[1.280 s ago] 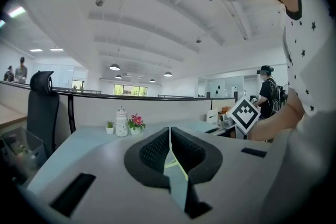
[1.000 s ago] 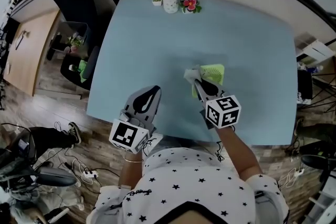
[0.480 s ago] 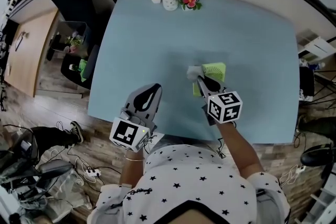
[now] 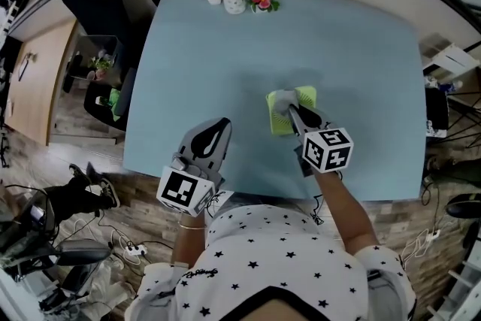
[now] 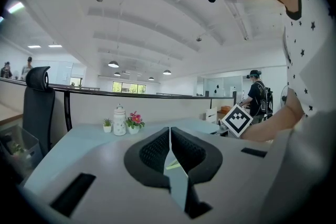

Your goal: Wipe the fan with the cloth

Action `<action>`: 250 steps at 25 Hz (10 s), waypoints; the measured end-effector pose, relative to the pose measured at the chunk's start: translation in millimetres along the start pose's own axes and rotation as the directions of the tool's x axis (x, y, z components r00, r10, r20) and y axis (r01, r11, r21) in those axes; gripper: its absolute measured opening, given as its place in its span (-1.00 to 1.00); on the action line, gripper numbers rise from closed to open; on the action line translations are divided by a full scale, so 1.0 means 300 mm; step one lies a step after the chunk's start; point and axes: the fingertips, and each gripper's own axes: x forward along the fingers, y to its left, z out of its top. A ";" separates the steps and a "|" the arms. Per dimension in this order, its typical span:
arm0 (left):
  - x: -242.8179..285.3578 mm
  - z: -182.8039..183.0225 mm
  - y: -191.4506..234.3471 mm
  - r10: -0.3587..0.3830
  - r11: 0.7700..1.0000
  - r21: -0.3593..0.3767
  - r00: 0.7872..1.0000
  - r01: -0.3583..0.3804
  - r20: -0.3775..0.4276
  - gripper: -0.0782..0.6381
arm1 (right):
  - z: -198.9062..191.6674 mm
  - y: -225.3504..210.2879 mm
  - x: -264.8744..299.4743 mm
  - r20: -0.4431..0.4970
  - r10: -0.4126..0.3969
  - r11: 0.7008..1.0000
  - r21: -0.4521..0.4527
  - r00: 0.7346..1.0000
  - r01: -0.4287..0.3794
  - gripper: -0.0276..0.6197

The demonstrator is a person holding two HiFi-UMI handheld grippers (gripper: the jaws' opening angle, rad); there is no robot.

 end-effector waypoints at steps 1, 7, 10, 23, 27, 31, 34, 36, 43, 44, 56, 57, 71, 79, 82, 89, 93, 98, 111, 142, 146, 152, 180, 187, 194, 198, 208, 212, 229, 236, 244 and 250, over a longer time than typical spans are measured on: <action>0.002 -0.001 -0.003 -0.002 1.000 0.001 1.000 0.002 -0.002 -0.69 | 0.001 -0.014 -0.007 0.003 -0.008 1.000 0.003 1.000 0.008 -0.83; 0.016 -0.002 -0.010 -0.015 1.000 0.006 1.000 0.015 -0.010 -0.69 | 0.004 -0.095 -0.041 0.013 -0.060 0.998 0.024 0.998 0.059 -0.83; 0.024 -0.003 -0.016 -0.019 1.000 0.008 1.000 0.020 -0.013 -0.69 | 0.002 -0.140 -0.060 0.017 -0.086 0.996 0.041 0.996 0.085 -0.83; 0.039 0.006 -0.019 -0.032 0.999 0.016 0.999 0.033 -0.014 -0.69 | -0.028 -0.261 -0.098 0.009 -0.169 0.983 0.077 0.986 0.168 -0.83; 0.037 0.009 -0.029 -0.045 0.999 0.024 0.999 0.045 -0.015 -0.69 | -0.009 -0.243 -0.124 0.045 -0.158 0.984 0.084 0.986 0.154 -0.83; 0.035 0.013 -0.033 -0.058 0.998 0.029 0.998 0.058 -0.012 -0.69 | 0.041 -0.168 -0.160 0.103 -0.096 0.994 0.053 0.990 0.091 -0.83; 0.041 0.015 -0.040 -0.068 0.997 0.033 0.998 0.068 -0.011 -0.69 | 0.065 -0.086 -0.168 0.118 -0.038 0.999 0.005 0.992 0.038 -0.83; 0.044 0.019 -0.048 -0.075 0.997 0.037 0.997 0.075 -0.006 -0.69 | 0.070 -0.025 -0.159 0.119 0.007 1.000 -0.022 0.993 -0.004 -0.83; 0.020 0.024 -0.030 -0.045 0.999 0.028 0.999 0.045 0.002 -0.69 | 0.005 0.143 -0.057 0.041 0.132 0.988 -0.084 0.990 -0.128 -0.83; 0.012 0.025 -0.022 -0.037 0.999 0.028 0.999 0.037 0.003 -0.69 | -0.009 0.158 -0.041 0.026 0.142 0.986 -0.088 0.989 -0.139 -0.83; -0.072 -0.001 0.043 0.046 0.999 0.010 0.999 -0.046 -0.008 -0.69 | -0.134 0.163 0.067 -0.085 0.126 0.986 -0.096 0.988 -0.134 -0.83; -0.074 -0.003 0.046 0.049 0.999 0.008 0.999 -0.049 -0.009 -0.69 | -0.137 0.155 0.069 -0.087 0.119 0.988 -0.092 0.989 -0.127 -0.83; -0.006 0.000 0.011 -0.009 1.000 0.023 1.000 0.010 -0.018 -0.69 | -0.122 0.013 0.018 -0.055 0.025 0.998 -0.047 0.998 -0.028 -0.83; 0.042 0.015 -0.013 -0.048 0.998 0.032 0.999 0.048 -0.016 -0.69 | -0.105 -0.076 -0.024 -0.037 -0.039 0.999 -0.028 0.999 0.038 -0.83; 0.054 0.019 -0.019 -0.059 0.998 0.034 0.998 0.059 -0.016 -0.69 | -0.102 -0.120 -0.042 -0.032 -0.069 0.998 -0.013 0.997 0.069 -0.83; 0.073 0.030 -0.028 -0.075 0.996 0.045 0.997 0.076 -0.019 -0.69 | -0.099 -0.221 -0.076 -0.020 -0.136 0.990 0.030 0.990 0.137 -0.83; 0.072 0.031 -0.025 -0.075 0.996 0.048 0.997 0.075 -0.021 -0.69 | -0.104 -0.279 -0.094 -0.021 -0.180 0.982 0.061 0.984 0.181 -0.83; 0.069 0.030 -0.020 -0.071 0.996 0.051 0.997 0.072 -0.022 -0.69 | -0.109 -0.304 -0.097 -0.024 -0.199 0.977 0.069 0.980 0.200 -0.83; 0.061 0.014 -0.024 -0.078 0.996 0.034 0.997 0.079 -0.017 -0.69 | -0.070 -0.092 -0.134 0.024 -0.048 0.999 0.010 0.999 0.048 -0.83; -0.006 -0.016 0.013 -0.041 0.999 0.015 0.999 0.041 -0.031 -0.69 | -0.236 0.010 0.023 -0.128 -0.014 0.995 -0.098 0.992 0.001 -0.83; 0.010 -0.007 -0.002 -0.054 0.998 0.023 0.998 0.054 -0.028 -0.69 | -0.226 -0.040 -0.002 -0.113 -0.046 0.996 -0.083 0.993 0.036 -0.83; 0.034 0.004 -0.021 -0.072 0.997 0.028 0.997 0.073 -0.028 -0.69 | -0.216 -0.138 -0.045 -0.100 -0.109 0.993 -0.057 0.989 0.104 -0.83; 0.051 -0.012 -0.048 -0.103 0.994 0.015 0.994 0.104 -0.029 -0.69 | -0.156 -0.093 -0.170 -0.024 -0.081 0.996 -0.045 0.996 0.080 -0.83; 0.035 -0.011 -0.033 -0.084 0.996 0.007 0.996 0.084 -0.023 -0.69 | -0.213 0.097 -0.069 -0.086 0.051 0.992 -0.109 0.995 -0.060 -0.83; -0.017 -0.021 0.007 -0.032 0.999 -0.001 0.999 0.032 -0.023 -0.69 | -0.321 0.163 0.003 -0.183 0.085 0.982 -0.153 0.979 -0.114 -0.83; -0.042 -0.029 0.028 -0.013 1.000 -0.006 1.000 0.013 -0.027 -0.69 | -0.370 0.145 0.022 -0.222 0.060 0.982 -0.161 0.973 -0.098 -0.83; -0.022 -0.025 0.014 -0.039 0.999 -0.016 0.999 0.038 -0.025 -0.69 | -0.381 0.032 0.007 -0.223 -0.016 0.993 -0.119 0.975 -0.010 -0.83; -0.010 -0.028 0.007 -0.048 0.999 -0.026 0.999 0.047 -0.026 -0.69 | -0.364 -0.031 -0.010 -0.204 -0.057 0.995 -0.092 0.977 0.039 -0.83; 0.020 -0.008 -0.007 -0.068 0.998 -0.001 0.997 0.068 -0.032 -0.69 | -0.326 -0.257 -0.095 -0.168 -0.198 0.980 -0.022 0.966 0.197 -0.83; 0.016 -0.005 -0.002 -0.063 0.998 0.002 0.998 0.064 -0.029 -0.69 | -0.326 -0.326 -0.120 -0.167 -0.249 0.967 0.001 0.954 0.253 -0.83; 0.019 -0.010 0.003 -0.065 0.998 -0.002 0.998 0.065 -0.028 -0.69 | -0.327 -0.332 -0.122 -0.162 -0.258 0.965 0.010 0.953 0.263 -0.83; 0.045 -0.002 -0.018 -0.096 0.995 0.003 0.995 0.096 -0.017 -0.69 | -0.299 -0.344 -0.171 -0.122 -0.270 0.960 0.047 0.955 0.277 -0.82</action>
